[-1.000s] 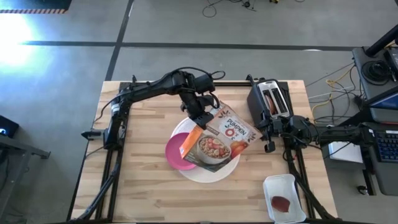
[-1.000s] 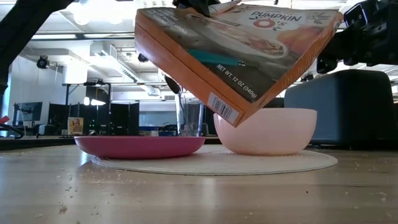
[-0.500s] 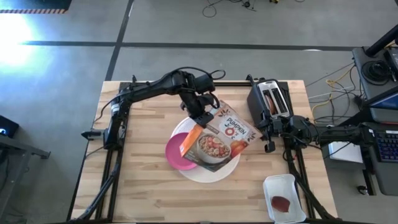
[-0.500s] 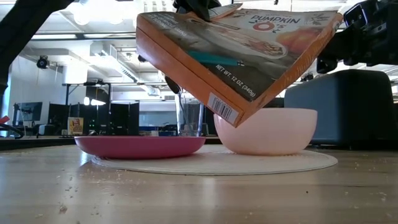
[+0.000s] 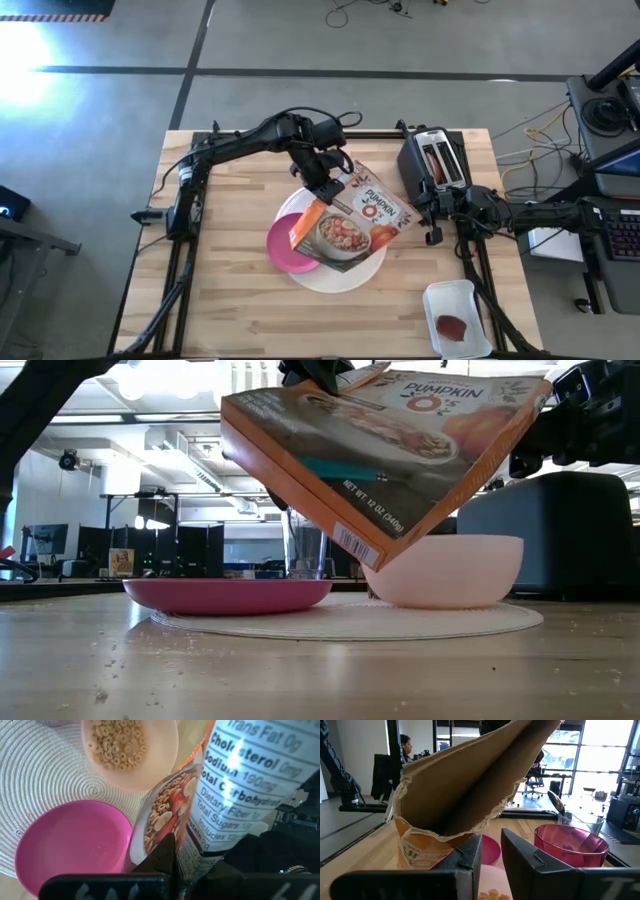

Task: Arrange a breakfast setting
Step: Pour the cereal from the orange cereal box into the orange bowl

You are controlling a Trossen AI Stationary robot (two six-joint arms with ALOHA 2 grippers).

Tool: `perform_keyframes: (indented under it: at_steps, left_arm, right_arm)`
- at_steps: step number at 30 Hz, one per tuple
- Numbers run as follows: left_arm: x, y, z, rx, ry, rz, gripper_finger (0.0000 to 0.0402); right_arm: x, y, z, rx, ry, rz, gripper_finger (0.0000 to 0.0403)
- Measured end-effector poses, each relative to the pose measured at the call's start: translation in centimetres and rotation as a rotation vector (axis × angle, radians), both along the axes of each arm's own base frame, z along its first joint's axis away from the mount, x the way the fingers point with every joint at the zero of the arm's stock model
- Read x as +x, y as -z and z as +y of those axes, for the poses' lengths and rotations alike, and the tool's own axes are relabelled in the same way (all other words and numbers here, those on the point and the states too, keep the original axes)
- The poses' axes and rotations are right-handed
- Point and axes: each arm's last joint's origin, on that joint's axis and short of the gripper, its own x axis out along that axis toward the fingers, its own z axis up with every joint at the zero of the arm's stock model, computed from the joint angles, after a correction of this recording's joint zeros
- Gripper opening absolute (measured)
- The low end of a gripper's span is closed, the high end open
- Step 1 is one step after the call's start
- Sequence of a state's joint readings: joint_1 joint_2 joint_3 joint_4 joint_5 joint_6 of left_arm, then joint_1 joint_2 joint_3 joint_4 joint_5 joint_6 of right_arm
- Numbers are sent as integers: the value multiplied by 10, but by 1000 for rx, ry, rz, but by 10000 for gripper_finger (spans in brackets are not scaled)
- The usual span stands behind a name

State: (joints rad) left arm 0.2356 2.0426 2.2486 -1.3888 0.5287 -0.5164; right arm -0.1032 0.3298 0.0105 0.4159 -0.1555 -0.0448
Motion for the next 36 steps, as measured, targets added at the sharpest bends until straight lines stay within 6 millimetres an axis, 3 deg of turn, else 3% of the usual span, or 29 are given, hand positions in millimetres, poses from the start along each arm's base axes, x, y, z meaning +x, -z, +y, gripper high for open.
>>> perform_keyframes:
  at_steps: [23,36]
  left_arm:
    - [-1,-3,1,51,11,-28,0]
    - [-54,-63,-35,322,-69,-75,1]
  right_arm:
    - [0,0,0,0,-2,-1,63]
    - [0,0,0,0,-3,-2,63]
